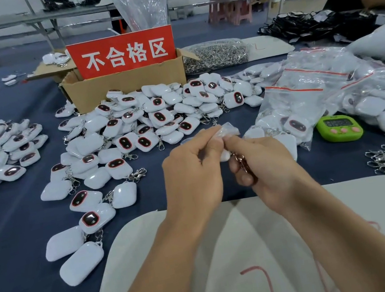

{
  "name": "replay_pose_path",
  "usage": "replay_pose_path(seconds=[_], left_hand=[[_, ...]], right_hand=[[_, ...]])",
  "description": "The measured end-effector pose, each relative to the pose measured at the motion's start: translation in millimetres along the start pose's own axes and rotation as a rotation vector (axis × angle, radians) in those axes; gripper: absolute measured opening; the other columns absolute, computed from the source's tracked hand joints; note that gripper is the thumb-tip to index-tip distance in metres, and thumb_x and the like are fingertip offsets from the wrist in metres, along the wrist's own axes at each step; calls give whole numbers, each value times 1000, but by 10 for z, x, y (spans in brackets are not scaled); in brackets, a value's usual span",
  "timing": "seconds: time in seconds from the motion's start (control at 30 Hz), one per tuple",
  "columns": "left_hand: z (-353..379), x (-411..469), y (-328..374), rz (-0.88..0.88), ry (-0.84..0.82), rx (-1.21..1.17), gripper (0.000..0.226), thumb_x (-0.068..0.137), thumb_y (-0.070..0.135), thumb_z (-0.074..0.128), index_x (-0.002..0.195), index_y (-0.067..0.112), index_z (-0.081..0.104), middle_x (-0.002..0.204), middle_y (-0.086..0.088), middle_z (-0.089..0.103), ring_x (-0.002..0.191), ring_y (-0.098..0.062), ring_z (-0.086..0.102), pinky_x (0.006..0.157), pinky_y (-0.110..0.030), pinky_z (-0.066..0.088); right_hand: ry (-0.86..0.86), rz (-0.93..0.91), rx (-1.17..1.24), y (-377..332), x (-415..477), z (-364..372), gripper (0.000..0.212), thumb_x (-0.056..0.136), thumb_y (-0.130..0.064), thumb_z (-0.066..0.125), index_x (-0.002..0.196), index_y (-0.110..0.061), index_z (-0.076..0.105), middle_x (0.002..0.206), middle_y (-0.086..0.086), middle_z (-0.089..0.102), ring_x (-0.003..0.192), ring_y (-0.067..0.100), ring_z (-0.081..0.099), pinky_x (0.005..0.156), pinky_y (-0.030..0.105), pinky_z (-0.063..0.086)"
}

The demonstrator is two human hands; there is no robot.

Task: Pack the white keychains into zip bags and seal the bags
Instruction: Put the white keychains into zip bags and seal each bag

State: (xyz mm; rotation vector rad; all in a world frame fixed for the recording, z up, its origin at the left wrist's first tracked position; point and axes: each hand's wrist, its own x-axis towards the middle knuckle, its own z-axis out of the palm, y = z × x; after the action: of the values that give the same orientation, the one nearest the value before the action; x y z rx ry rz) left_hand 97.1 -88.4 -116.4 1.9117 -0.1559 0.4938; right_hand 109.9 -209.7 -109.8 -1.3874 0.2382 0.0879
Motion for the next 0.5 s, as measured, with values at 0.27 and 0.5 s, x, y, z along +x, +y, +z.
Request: replay_pose_path(seconds=[0.27, 0.5], left_hand=[[51, -63, 51, 188, -28, 153, 33, 96, 15, 58, 122, 25, 76, 124, 17, 71, 124, 5, 56, 102, 1, 29], [46, -77, 28, 67, 86, 289, 36, 98, 12, 62, 121, 36, 75, 94, 7, 79, 98, -4, 57, 73, -5, 37]], right_hand=[[-352, -49, 210, 17, -74, 2, 39, 97, 12, 43, 119, -5, 71, 106, 15, 78, 94, 18, 74, 77, 22, 59], [-251, -348, -651, 71, -80, 10, 47, 95, 2, 47, 121, -35, 57, 100, -13, 75, 95, 3, 70, 89, 30, 57]])
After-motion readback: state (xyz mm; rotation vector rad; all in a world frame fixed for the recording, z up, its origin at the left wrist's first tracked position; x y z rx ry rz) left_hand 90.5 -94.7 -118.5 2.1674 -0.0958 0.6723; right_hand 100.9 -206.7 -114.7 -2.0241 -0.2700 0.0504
